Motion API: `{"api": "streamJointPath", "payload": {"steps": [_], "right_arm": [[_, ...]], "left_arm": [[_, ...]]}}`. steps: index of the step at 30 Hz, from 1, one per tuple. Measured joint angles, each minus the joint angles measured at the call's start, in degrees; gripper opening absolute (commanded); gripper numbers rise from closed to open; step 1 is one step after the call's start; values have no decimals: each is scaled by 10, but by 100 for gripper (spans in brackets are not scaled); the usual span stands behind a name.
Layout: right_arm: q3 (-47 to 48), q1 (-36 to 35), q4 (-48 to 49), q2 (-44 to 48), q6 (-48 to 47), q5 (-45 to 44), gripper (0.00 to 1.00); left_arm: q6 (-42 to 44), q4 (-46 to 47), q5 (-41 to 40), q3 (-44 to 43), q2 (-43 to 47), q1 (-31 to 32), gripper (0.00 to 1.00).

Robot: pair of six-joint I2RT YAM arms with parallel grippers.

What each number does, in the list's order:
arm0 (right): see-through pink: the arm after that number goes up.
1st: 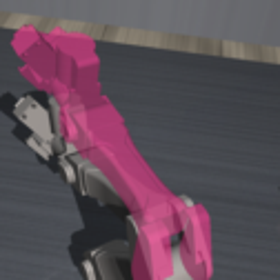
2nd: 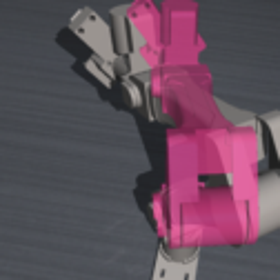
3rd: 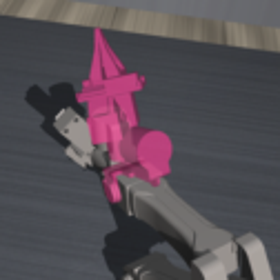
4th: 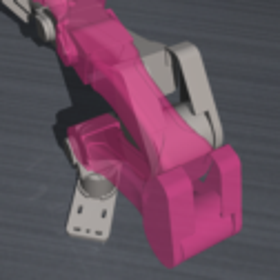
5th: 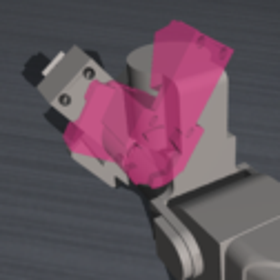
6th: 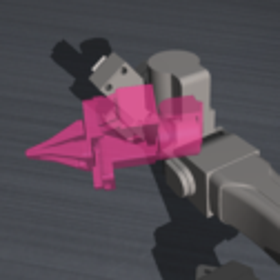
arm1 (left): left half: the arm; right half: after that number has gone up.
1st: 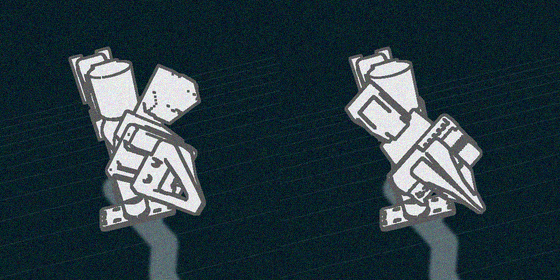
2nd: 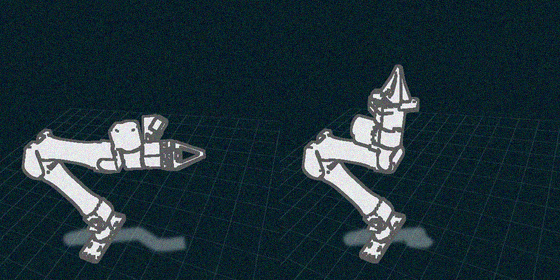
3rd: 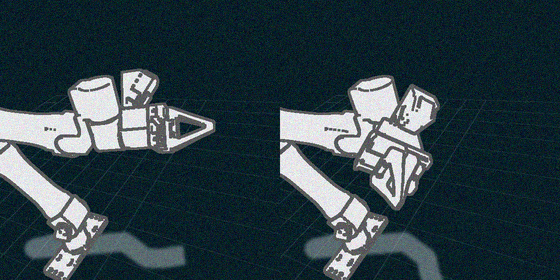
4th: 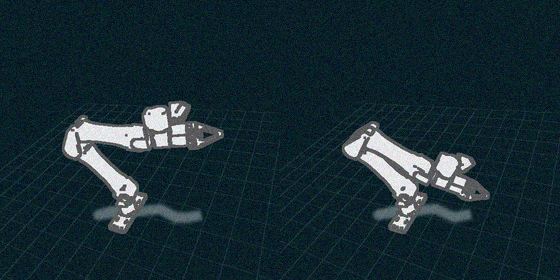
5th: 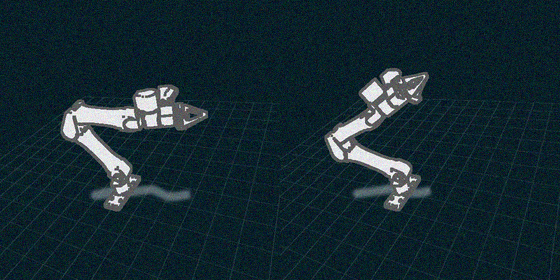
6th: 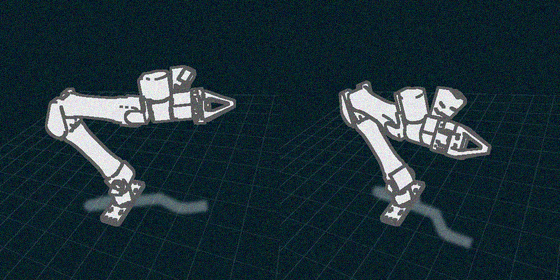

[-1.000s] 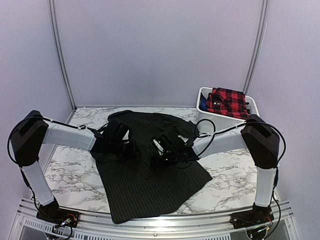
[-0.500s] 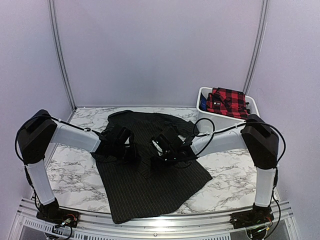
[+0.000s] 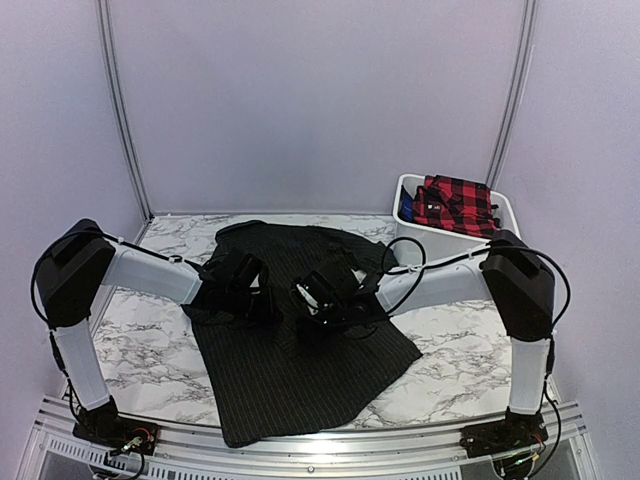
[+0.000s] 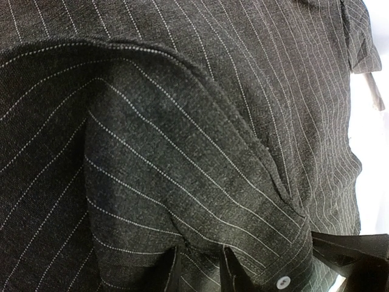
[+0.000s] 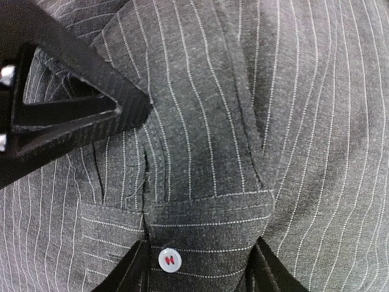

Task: Fold and stack the long sleeve shirts
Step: Pick up the sleeve from the center of the board.

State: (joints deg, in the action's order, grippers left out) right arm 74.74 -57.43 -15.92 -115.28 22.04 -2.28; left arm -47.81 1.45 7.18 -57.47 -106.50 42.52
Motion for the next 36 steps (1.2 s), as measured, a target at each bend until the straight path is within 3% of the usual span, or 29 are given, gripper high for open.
{"api": "streamJointPath", "payload": {"steps": [12,19,32,36], "right_arm": [[16,-5,-20,0,2,-26,56],[21,-5,-22,0,2,-32,48],[38,-16,-30,0,2,-61,43],[45,-16,-36,0,0,-76,28]], "left_arm": [[0,0,0,0,0,0,24],[0,0,0,0,0,0,25],[0,0,-1,0,0,0,25],[0,0,-1,0,0,0,25]]}}
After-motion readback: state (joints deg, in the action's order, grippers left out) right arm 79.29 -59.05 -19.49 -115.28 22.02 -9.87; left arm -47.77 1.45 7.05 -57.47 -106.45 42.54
